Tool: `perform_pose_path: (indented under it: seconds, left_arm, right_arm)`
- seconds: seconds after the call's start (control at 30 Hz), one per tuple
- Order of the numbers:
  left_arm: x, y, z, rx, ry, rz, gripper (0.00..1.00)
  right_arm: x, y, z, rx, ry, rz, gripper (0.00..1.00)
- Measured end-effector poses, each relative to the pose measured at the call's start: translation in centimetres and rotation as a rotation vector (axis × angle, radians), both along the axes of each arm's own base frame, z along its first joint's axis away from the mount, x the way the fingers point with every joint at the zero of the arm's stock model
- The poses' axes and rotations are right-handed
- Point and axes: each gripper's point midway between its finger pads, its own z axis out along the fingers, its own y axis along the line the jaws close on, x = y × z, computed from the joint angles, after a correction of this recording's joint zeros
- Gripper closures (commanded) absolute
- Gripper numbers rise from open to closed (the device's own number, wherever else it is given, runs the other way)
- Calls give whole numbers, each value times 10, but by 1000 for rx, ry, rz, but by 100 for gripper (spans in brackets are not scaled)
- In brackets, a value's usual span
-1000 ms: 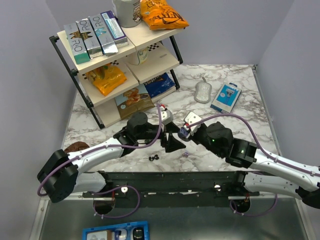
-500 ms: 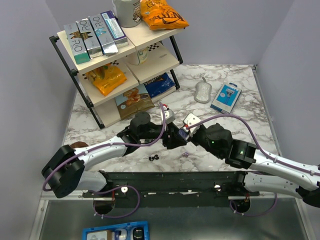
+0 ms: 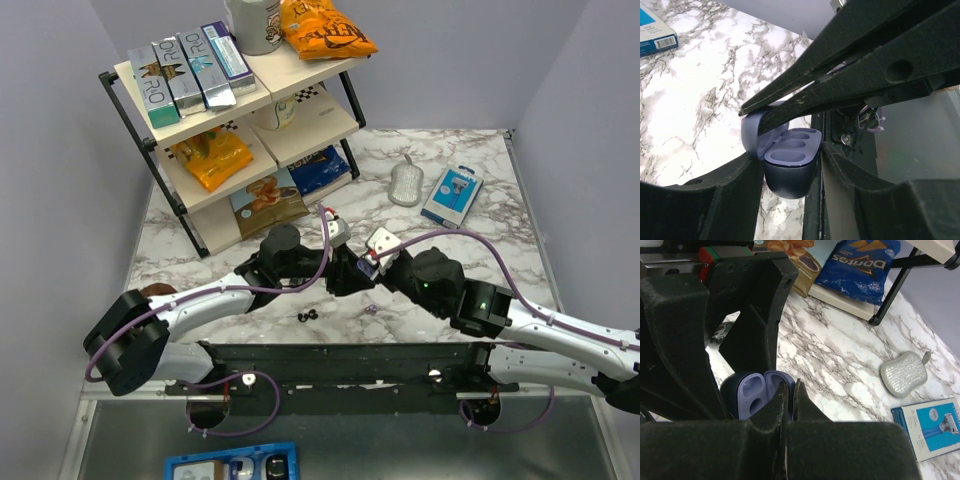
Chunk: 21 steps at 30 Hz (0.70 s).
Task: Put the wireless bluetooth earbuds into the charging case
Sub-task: Adjust the charging case.
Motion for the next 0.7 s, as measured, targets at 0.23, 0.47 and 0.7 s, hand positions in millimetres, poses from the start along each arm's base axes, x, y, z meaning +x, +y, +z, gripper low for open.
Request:
perform_pose_path:
  seconds: [0.23, 0.47, 0.7]
  left_arm:
    - [-3, 0, 0, -4, 10, -16, 65]
    - [-4, 0, 0, -10, 9, -22, 88]
    - [-4, 0, -1, -17, 2, -21, 100]
  right_arm:
    - [0, 0, 0, 2, -1, 0, 99]
    - [0, 1, 0, 2, -1, 1, 99]
    - [-1, 1, 0, 2, 1, 7, 86]
